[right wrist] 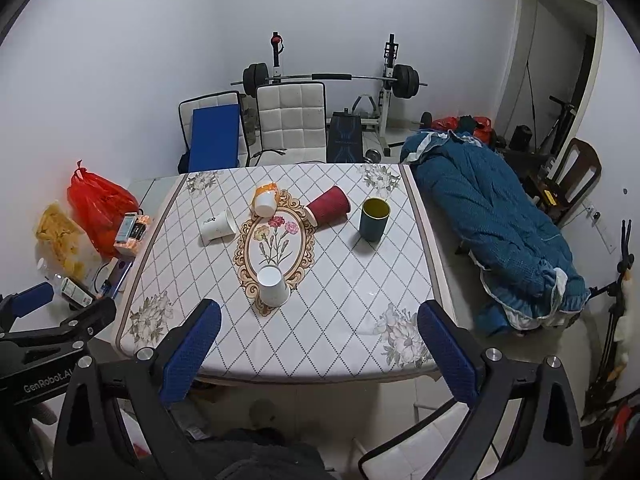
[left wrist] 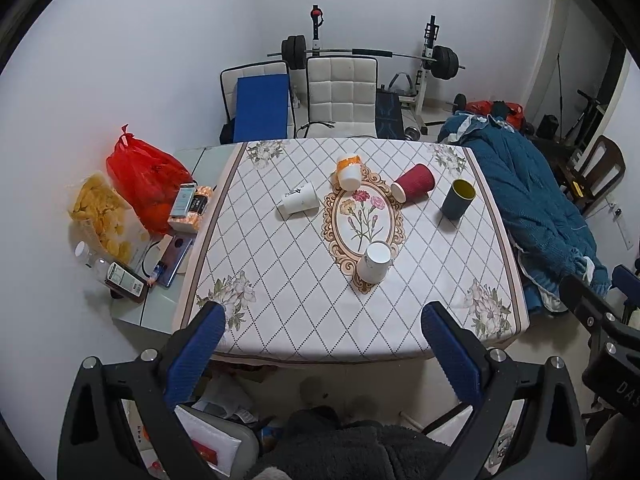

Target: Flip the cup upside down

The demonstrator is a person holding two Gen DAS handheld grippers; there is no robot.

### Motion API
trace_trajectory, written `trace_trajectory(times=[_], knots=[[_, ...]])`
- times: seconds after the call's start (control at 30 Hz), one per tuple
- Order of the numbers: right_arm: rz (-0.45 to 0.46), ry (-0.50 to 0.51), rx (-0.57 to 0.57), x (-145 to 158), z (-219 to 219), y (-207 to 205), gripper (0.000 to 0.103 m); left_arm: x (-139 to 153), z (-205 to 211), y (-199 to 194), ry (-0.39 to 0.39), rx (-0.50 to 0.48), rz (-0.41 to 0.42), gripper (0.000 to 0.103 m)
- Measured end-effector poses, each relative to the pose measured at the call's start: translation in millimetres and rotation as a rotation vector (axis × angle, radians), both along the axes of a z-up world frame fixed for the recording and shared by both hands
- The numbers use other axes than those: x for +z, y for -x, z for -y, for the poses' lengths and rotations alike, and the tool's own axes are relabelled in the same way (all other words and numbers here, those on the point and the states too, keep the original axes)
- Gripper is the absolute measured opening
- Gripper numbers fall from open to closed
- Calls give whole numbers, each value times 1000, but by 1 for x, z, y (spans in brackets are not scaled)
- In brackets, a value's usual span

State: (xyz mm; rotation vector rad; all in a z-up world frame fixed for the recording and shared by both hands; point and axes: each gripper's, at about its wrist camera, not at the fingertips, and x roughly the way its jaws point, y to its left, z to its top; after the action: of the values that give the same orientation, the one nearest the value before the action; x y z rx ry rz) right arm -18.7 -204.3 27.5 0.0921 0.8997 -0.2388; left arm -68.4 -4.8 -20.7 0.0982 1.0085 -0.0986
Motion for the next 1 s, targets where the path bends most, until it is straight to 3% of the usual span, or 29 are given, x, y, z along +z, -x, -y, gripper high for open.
trace_trajectory(times=[1.0], knots=[[-27, -3, 37, -2, 0, -18, 101, 4, -4, -4, -13, 30, 10, 101]])
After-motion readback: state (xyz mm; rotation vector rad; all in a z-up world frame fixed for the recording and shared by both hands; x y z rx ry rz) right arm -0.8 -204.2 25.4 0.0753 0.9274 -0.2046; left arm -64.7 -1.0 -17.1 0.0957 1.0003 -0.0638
